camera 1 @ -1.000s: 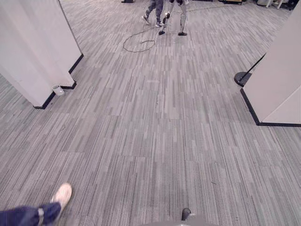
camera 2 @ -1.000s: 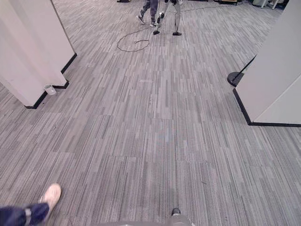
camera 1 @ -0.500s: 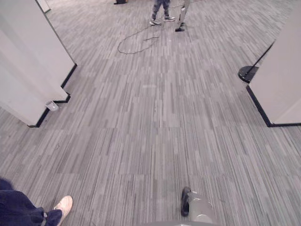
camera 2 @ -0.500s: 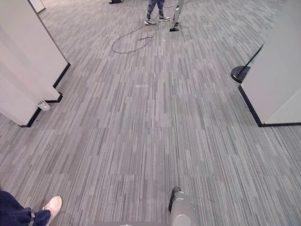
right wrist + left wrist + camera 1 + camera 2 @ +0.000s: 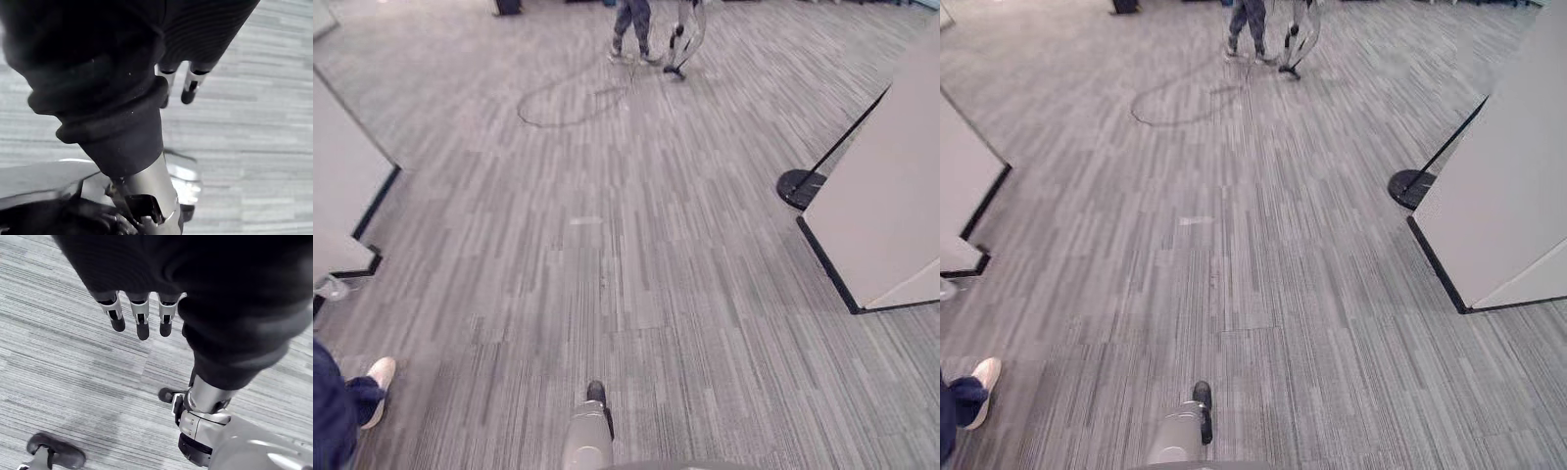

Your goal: Organize washtable

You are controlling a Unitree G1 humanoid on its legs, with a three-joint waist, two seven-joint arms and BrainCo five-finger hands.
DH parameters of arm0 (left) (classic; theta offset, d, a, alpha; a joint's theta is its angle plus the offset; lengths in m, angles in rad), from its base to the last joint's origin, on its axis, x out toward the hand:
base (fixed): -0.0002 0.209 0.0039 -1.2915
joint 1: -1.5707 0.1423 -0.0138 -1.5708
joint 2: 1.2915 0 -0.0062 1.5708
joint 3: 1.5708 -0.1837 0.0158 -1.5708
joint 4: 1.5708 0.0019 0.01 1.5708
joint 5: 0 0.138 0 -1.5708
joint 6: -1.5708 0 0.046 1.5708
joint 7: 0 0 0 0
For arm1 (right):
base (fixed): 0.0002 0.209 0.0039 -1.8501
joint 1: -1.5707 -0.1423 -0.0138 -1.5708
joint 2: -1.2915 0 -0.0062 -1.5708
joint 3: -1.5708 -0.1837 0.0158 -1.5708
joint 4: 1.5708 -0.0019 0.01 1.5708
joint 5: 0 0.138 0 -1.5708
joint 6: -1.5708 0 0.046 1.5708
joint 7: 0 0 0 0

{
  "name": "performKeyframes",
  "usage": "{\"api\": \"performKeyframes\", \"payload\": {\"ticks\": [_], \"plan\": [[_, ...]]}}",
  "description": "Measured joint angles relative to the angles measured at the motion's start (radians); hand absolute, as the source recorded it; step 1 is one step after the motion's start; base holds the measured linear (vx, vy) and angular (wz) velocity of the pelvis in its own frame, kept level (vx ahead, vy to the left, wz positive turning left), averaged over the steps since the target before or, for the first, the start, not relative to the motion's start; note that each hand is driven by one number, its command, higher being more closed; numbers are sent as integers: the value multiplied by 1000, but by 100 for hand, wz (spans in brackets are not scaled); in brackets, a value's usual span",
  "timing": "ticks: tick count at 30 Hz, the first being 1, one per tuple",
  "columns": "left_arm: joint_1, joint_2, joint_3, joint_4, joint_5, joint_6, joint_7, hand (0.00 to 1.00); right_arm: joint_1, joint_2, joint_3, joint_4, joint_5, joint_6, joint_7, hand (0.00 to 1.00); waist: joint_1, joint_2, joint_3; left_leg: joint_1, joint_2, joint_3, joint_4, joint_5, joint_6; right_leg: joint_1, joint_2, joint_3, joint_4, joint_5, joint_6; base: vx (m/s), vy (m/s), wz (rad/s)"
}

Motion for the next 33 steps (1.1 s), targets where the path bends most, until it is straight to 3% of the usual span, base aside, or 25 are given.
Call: {"api": "performKeyframes", "payload": {"ticks": [1,2,3,4,5,7,9,12,13,15,16,17,18,19,20,21,22,23,24,26,27,29,30,32,33], "plan": [[14,-3,16,3,9,-2,-1,0,8,0,-12,-2,1,-1,0,0,-2,-2,-11,-24,-14,13,118,-52,-7,-14,-19,9,117,43,-30,658,525,-73],[31,3,5,2,15,-3,-3,0,24,-4,-21,-8,1,-6,1,0,-15,0,-37,4,-26,10,78,-57,2,-48,-35,-4,199,61,-45,419,432,-68],[54,0,-34,19,28,-4,-1,0,60,-30,-44,-17,2,-27,5,0,-12,23,-69,82,-43,17,-14,-130,28,-100,-52,-32,373,135,-74,456,387,-38],[53,18,-89,61,39,-1,0,0,92,-21,-98,-32,3,-47,14,0,-40,-9,-69,188,-105,32,-49,-194,45,-111,-116,-36,495,288,-62,501,376,-11],[52,35,-108,77,40,0,-6,0,103,-12,-131,-39,3,-49,14,0,-64,-16,-72,248,-136,29,-93,-206,56,-116,-137,-35,540,421,-23,550,327,27],[26,68,-159,77,40,7,6,0,128,23,-243,-76,-8,-55,18,0,-91,2,-62,431,-176,45,-242,-196,82,-251,-145,-55,771,136,10,575,297,16],[-37,62,-201,72,37,7,5,0,150,41,-295,-105,-8,-68,18,0,-117,42,-43,579,-184,45,-365,-186,89,-373,-92,-127,715,-19,20,446,185,30],[-114,58,-202,34,36,-5,6,0,170,46,-353,-135,-6,-69,15,0,-139,32,-37,679,-233,12,-473,-206,115,-548,-74,-195,361,-7,25,502,105,48],[-134,51,-153,0,36,-11,16,0,175,64,-372,-143,-5,-64,10,0,-146,16,-39,693,-255,-14,-506,-226,107,-602,-84,-216,113,78,23,407,22,55],[-137,7,2,-81,35,-11,31,0,178,87,-248,-146,-5,-42,-5,0,-146,-3,-26,742,-259,-10,-519,-277,74,-665,-85,-266,-78,145,7,654,-12,41],[-114,-32,85,-90,33,-11,36,0,182,85,-108,-145,-5,-34,-2,0,-164,26,-37,787,-219,-10,-524,-309,37,-699,-53,-288,-23,146,-32,873,-12,35],[-95,-44,104,-90,33,-11,38,0,181,95,-53,-144,-5,-32,0,0,-170,15,-48,795,-213,-3,-487,-314,30,-707,-54,-279,38,138,-65,684,-24,52],[-83,-48,126,-88,7,-11,37,0,180,135,-21,-143,-7,-32,2,0,-174,-31,-60,753,-218,23,-301,-323,15,-677,-76,-243,76,160,-86,1073,-145,74],[-93,-47,117,-85,11,-10,38,0,184,132,-95,-143,-14,-32,17,0,-177,-42,-71,681,-159,27,-76,-317,12,-654,-68,-238,117,271,-92,871,-197,84],[-95,-57,118,-80,26,-8,38,0,189,118,-132,-145,-24,-32,19,0,-177,-13,-81,631,-123,37,44,-290,4,-649,-56,-255,150,284,-90,1025,-250,65],[-101,-89,130,-67,34,-11,25,0,186,76,-220,-141,-38,-28,18,0,-169,46,-78,545,-24,50,264,-151,32,-629,-4,-277,213,201,-113,814,-156,5],[-109,-85,146,-62,30,-11,15,0,159,50,-251,-127,-41,-21,5,0,-147,61,-50,496,28,47,450,-34,55,-568,31,-249,247,145,-141,793,-134,-34],[-117,-74,147,-61,28,-10,15,0,146,37,-247,-124,-39,-19,-2,0,-136,56,-36,471,37,51,533,-59,71,-526,41,-238,253,120,-147,738,-114,-70],[-128,-42,137,-61,27,-10,7,0,114,28,-246,-121,-34,-19,-9,0,-124,27,-11,430,42,53,624,-117,64,-429,45,-216,236,97,-155,653,-128,-58],[-127,-1,94,-58,27,-11,-4,0,76,49,-276,-139,-17,-31,-18,0,-122,-22,-10,366,34,67,546,-151,26,-274,42,-214,119,90,-146,599,-118,-31],[-129,22,65,-58,27,-10,-6,0,60,54,-267,-146,-28,-16,-22,0,-116,-40,-9,322,32,85,388,-176,-13,-185,45,-216,38,79,-129,523,-75,4],[-113,31,31,-59,25,-10,-2,0,75,53,-279,-155,-5,-15,-23,0,-120,-37,-8,273,-5,74,38,-181,-38,-127,54,-222,-16,57,-112,524,-3,1],[-91,26,32,-58,25,-7,-1,0,76,51,-277,-158,-3,-13,-23,0,-122,-31,-5,261,-41,32,-218,-148,-79,-111,60,-204,-31,41,-103,467,121,-25],[-36,8,25,-41,27,4,2,0,84,27,-253,-158,-3,-4,-21,0,-114,-8,-8,214,-51,-61,-356,-61,-121,-93,82,-143,-30,-7,-79,540,277,-75],[-17,6,25,-36,27,9,2,0,85,30,-236,-158,-3,-4,-22,0,-109,-9,-15,217,-55,-61,-344,-22,-107,-90,77,-119,-24,-24,-71,426,273,-96]]}}
